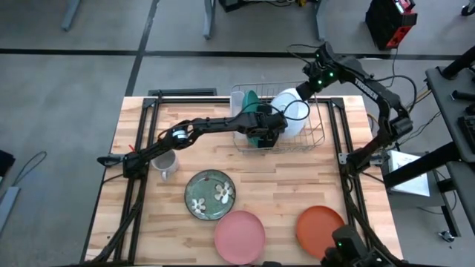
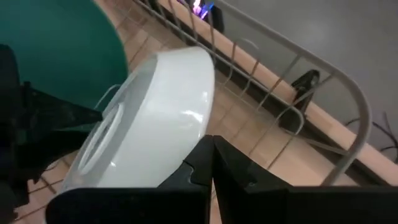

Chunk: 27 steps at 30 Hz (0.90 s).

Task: Sort dishes
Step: Put the white plate in the dish rack

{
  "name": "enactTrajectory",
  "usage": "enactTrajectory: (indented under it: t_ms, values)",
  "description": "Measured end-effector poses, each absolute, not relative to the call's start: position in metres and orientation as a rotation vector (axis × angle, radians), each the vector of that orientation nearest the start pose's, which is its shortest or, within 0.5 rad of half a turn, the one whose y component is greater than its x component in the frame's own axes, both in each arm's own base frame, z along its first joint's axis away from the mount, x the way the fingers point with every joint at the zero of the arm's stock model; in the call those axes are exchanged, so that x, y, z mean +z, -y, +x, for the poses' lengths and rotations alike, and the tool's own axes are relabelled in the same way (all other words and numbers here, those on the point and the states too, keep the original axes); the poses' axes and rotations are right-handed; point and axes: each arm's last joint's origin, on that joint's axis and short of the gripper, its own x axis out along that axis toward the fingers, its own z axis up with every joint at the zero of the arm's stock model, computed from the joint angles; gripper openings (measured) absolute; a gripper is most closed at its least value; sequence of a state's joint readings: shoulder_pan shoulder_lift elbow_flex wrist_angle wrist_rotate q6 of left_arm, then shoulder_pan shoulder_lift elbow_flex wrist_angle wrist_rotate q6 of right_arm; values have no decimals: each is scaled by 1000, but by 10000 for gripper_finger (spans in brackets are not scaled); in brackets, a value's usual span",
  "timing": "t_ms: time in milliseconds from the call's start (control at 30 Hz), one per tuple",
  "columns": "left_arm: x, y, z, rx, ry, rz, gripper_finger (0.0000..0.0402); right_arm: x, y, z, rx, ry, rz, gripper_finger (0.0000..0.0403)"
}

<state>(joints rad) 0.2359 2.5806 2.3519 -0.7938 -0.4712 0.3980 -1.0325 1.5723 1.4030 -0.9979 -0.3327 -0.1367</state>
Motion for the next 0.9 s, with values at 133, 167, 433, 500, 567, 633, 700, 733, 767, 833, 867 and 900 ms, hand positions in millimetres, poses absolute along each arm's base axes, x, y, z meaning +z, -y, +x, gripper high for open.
enactTrajectory:
  t_ms: [133, 167, 433, 500, 567, 633, 700, 733, 767, 833, 867, 900]
  values:
    - [181, -139, 524, 481, -1116, 406, 169, 297, 258, 169, -463, -919, 678, 0]
    - [184, -139, 523, 496, -1102, 390, 168, 297, 256, 170, -418, -897, 697, 0]
    - [205, -139, 518, 544, -1065, 354, 168, 298, 245, 187, -245, -840, 707, 0]
    - [206, -139, 517, 547, -1072, 354, 168, 297, 241, 192, -223, -852, 687, 0]
    - [206, -139, 516, 555, -1078, 346, 168, 297, 236, 198, -198, -861, 663, 0]
    - [207, -138, 516, 563, -1077, 340, 168, 296, 232, 202, -182, -873, 644, 0]
    - [207, -137, 516, 570, -1072, 327, 168, 296, 229, 206, -171, -880, 633, 0]
    - [208, -135, 516, 574, -1070, 325, 168, 296, 228, 207, -162, -883, 624, 0]
    - [208, -132, 517, 576, -1068, 322, 168, 296, 226, 209, -154, -886, 615, 0]
    - [208, -128, 518, 574, -1065, 316, 168, 295, 225, 210, -139, -890, 598, 0]
    - [208, -125, 518, 575, -1062, 311, 168, 295, 224, 211, -134, -892, 592, 0]
    - [208, -124, 518, 580, -1058, 301, 168, 295, 224, 211, -132, -892, 590, 0]
